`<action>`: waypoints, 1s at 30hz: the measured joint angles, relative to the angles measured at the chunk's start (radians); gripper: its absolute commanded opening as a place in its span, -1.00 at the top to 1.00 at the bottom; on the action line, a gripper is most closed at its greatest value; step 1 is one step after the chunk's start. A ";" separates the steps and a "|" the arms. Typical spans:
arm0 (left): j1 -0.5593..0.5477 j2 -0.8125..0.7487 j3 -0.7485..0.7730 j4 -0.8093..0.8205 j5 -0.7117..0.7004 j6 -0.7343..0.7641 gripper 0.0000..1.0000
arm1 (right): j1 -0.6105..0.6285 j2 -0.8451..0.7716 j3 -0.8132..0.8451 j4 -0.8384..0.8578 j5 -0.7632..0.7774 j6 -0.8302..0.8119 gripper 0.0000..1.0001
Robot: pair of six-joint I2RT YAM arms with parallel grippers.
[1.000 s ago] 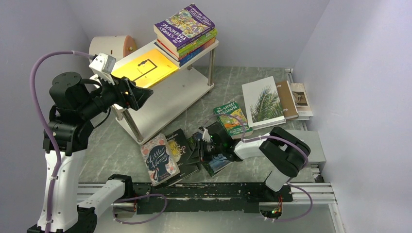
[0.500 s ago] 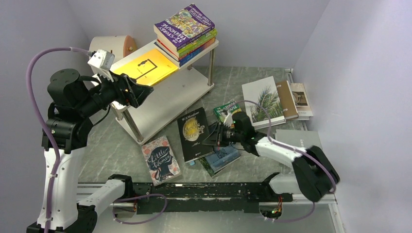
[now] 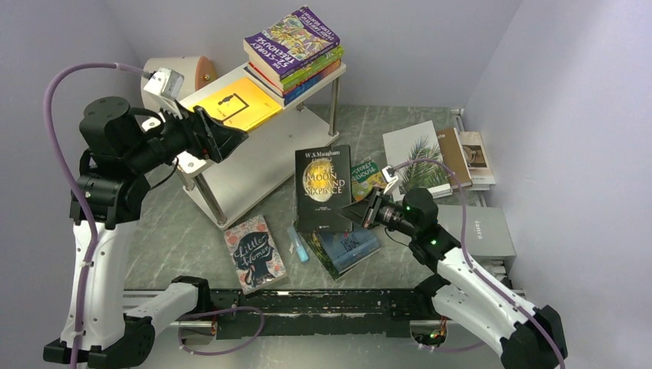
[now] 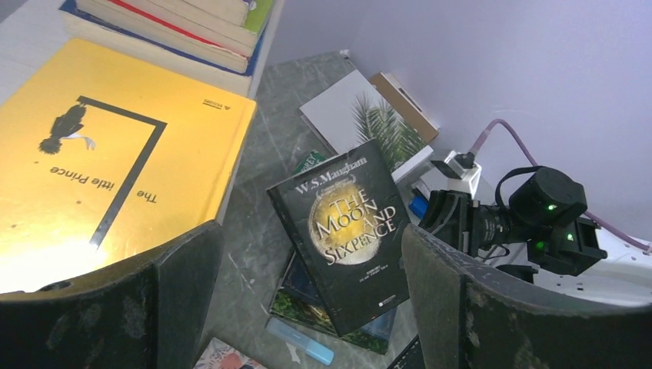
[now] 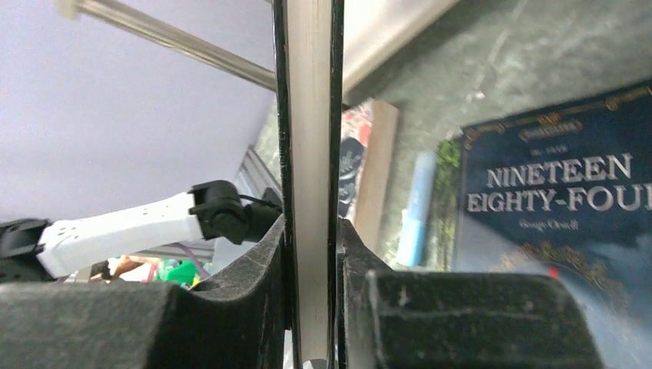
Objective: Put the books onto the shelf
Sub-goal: Pick up the book from the center of the board.
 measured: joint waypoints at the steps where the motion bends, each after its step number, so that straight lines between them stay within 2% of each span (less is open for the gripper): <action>1: 0.000 0.008 0.005 0.001 0.007 -0.005 -0.79 | 0.000 -0.024 0.000 0.010 -0.002 0.001 1.00; 8: 0.000 0.075 0.014 0.029 0.123 -0.052 -0.80 | 0.000 -0.106 0.014 0.163 -0.090 0.023 1.00; 17: -0.052 0.130 -0.035 0.156 0.330 -0.117 -0.82 | 0.000 0.042 0.214 0.337 -0.316 0.063 1.00; 21: -0.072 0.138 -0.047 0.163 0.364 -0.107 -0.81 | 0.000 0.098 0.299 0.377 -0.396 0.067 1.00; 26: -0.077 0.126 -0.076 0.202 0.429 -0.119 -0.52 | 0.000 0.175 0.349 0.422 -0.475 0.084 1.00; 30: -0.080 0.119 -0.087 0.240 0.482 -0.139 -0.32 | -0.001 0.224 0.392 0.390 -0.543 0.066 1.00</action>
